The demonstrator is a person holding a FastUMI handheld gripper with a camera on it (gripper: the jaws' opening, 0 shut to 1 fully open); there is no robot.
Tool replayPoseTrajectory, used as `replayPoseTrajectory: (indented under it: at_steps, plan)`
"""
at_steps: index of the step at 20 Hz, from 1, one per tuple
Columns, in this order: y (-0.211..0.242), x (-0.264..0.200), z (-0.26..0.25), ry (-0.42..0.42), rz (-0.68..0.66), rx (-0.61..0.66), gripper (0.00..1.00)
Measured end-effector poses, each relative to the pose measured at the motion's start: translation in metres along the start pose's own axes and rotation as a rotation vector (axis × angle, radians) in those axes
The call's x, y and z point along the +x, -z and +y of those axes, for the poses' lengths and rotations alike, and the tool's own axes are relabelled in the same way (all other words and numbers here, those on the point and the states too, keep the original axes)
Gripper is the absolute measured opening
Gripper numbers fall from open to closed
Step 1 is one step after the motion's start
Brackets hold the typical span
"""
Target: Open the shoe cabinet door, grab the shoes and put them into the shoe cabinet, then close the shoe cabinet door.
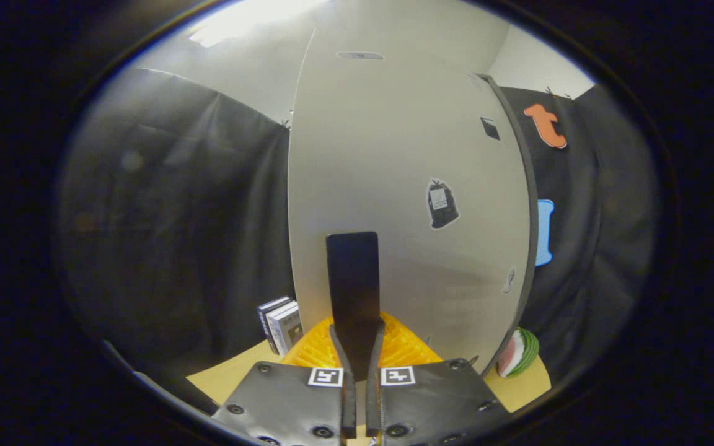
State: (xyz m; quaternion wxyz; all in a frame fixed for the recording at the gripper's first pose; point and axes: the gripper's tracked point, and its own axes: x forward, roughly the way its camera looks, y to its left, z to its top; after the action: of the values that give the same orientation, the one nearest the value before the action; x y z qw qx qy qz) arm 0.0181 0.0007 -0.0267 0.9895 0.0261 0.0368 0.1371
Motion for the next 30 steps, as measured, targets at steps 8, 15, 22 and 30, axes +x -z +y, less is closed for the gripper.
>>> replayPoseTrajectory:
  at_steps: [8,15,22,30]
  plan:
    - [0.001,-0.063,-0.048,0.046,0.012,0.005,0.07]
    - [0.0,-0.1,-0.099,0.166,0.002,0.026,0.06]
    - [-0.002,-0.118,-0.143,0.225,0.0,-0.013,0.05]
    - [-0.005,-0.132,-0.198,0.255,0.001,-0.005,0.04]
